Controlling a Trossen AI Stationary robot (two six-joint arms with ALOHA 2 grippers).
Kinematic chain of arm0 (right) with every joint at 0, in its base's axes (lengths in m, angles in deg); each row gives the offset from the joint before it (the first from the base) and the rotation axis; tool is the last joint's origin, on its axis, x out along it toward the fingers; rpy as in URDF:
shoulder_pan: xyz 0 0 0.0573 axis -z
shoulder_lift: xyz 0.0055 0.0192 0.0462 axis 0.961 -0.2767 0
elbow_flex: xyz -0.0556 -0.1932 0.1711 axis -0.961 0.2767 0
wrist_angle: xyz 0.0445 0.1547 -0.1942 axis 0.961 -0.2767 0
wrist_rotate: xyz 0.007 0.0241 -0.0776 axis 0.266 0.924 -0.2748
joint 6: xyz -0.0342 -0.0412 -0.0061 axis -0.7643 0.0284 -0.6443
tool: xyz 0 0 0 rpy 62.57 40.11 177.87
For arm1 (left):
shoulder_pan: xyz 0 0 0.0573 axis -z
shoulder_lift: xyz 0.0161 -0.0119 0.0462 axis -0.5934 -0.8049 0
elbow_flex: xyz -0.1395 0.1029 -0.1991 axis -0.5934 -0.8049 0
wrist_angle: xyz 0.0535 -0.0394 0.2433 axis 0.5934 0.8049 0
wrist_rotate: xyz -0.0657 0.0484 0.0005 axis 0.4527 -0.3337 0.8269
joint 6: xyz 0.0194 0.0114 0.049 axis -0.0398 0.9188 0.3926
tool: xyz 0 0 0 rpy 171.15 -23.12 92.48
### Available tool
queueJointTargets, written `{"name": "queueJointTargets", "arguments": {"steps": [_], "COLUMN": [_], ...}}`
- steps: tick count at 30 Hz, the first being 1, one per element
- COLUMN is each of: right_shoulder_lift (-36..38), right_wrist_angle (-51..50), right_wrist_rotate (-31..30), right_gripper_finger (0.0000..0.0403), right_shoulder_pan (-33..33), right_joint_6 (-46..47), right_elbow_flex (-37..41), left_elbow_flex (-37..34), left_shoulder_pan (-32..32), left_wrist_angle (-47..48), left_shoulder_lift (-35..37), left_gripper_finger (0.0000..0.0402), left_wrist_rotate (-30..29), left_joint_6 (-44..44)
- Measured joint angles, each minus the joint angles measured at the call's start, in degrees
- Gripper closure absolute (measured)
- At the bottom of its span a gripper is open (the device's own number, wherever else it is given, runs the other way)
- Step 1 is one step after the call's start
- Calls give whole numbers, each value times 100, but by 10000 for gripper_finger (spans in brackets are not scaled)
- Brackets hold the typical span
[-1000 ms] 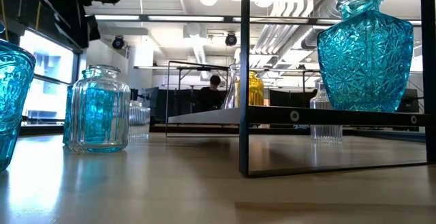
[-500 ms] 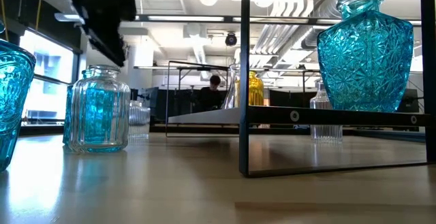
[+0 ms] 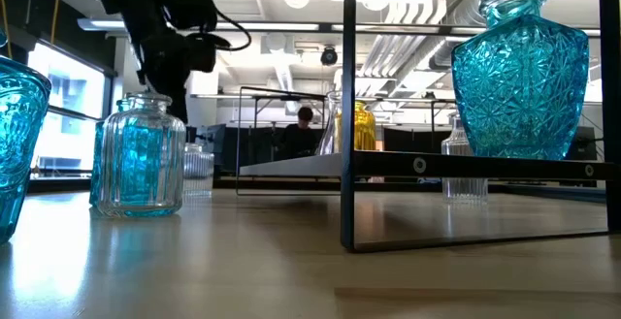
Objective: Sort vases onto shelf
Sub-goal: Put the transparent crystal vase on the shelf aligned with the other transparent crystal vase
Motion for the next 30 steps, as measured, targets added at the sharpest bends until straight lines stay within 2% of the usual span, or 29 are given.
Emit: {"name": "queueJointTargets", "arguments": {"steps": [7, 14, 19, 23, 30], "right_shoulder_lift": [0, -2, -2, -2, -2], "right_wrist_angle": [-65, -486, -798, -881, -873], "right_wrist_rotate": [0, -201, -541, -746, -766], "right_gripper_finger": [402, 402, 402, 402, 402], "right_shoulder_pan": [-20, -20, -94, -147, -217], "right_joint_6": [11, 17, -76, -153, -238], "right_elbow_flex": [0, 0, 0, 0, 0], "left_elbow_flex": [0, 0, 0, 0, 2], "left_shoulder_pan": [-14, -183, -256, -256, -256], "left_wrist_angle": [-169, -192, -125, -134, -293], "left_shoulder_lift": [-81, -82, -82, -99, -464], "left_gripper_finger": [225, 224, 224, 224, 224], "left_wrist_rotate": [-721, -685, -312, -324, -343], "left_joint_6": [924, 1608, 1679, 1718, 1823]}}
